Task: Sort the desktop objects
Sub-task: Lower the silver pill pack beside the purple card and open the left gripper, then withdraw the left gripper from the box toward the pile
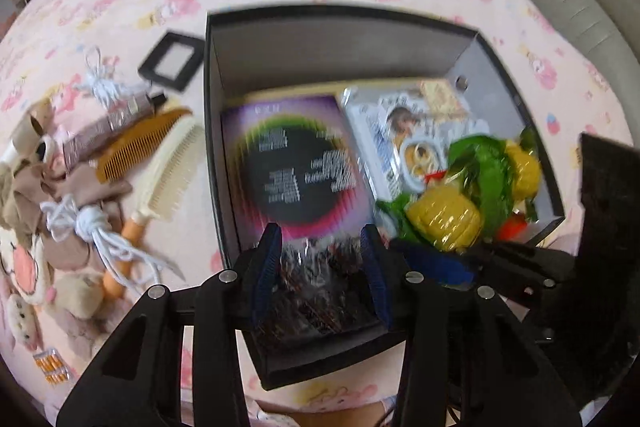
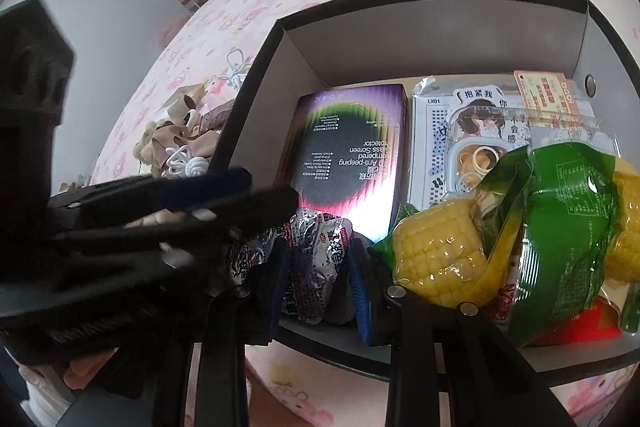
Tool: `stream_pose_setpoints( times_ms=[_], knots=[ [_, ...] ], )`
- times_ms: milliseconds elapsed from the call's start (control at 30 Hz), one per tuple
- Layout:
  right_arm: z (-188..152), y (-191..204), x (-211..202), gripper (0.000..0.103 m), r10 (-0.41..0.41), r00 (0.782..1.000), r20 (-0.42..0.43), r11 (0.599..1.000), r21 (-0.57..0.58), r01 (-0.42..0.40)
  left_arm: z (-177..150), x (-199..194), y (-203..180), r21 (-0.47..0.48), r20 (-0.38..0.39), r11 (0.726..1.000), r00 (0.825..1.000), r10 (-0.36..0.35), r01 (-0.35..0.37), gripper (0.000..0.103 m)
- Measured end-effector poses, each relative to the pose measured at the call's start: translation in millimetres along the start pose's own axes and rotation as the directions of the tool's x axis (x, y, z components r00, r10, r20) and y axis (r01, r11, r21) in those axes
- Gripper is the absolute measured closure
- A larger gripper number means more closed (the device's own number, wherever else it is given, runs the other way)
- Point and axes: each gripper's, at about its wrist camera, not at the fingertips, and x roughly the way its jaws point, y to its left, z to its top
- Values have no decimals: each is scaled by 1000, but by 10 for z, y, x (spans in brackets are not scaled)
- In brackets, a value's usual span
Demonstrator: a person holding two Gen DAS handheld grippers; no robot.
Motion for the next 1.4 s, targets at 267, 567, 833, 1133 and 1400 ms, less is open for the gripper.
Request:
stream_pose_setpoints(
  times_ms=[267,567,833,1133,1400],
  knots=[
    [-27,-7,-74,77,23,1000,14,999,-31,-22,-48,25,17,-35,-42,999,999,-2,0,63],
    [-49,-147,-280,77,47,997,67,999,19,-49,-21,-16,55,-69,-52,997,997,-49,45,62],
    [-63,-68,-291,77,69,991,111,998,-3,-69,-121,-332,-50,-23,47,998,997,-54,55,62],
    [-101,40,-186,77,-14,995,94,999,-43,19,-184,-161,91,-101,-39,993,997,-64,60,64],
    [-145,93,-314,78,-124,976,177,989,-61,137,-194,-238,87,-92,-4,991,996,-94,93,65]
  ],
)
